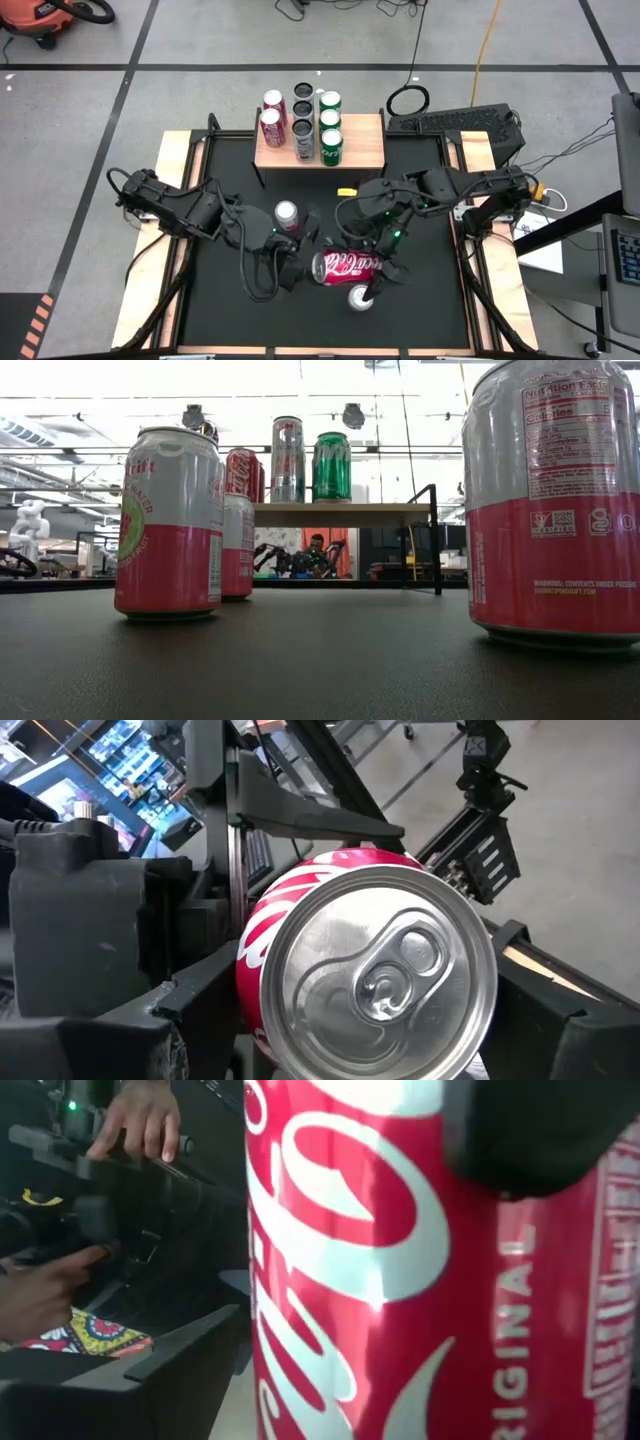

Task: Place canned beverage on shelf
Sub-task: Put the red white soda can aligned with the other red soda can on the shelf

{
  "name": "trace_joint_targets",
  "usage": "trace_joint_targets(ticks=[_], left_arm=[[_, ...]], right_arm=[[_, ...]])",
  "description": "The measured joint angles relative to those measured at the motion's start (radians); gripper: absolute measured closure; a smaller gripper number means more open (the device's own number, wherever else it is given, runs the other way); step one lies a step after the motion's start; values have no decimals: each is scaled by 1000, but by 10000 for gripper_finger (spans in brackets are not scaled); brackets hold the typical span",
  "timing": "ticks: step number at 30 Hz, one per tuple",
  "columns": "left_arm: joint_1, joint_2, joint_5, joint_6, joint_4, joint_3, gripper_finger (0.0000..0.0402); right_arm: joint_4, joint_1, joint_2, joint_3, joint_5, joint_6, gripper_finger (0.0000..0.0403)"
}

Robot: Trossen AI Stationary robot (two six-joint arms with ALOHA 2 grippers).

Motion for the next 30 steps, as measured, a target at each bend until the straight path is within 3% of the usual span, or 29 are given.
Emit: trace_joint_targets(ticks=[14, 19, 24, 30], left_arm=[[4, 0, -1, -32, 2, 1, 93], [4, -1, -28, -100, 2, 1, 85], [4, -2, -91, -226, -1, 1, 51], [0, -2, -134, -306, -3, 1, 9]], right_arm=[[2, -19, 0, -1, 3, -69, 136], [3, -28, 0, -1, -10, -68, 133], [2, -38, -2, -1, 4, -70, 113], [5, -47, -1, -1, 9, -75, 135]])
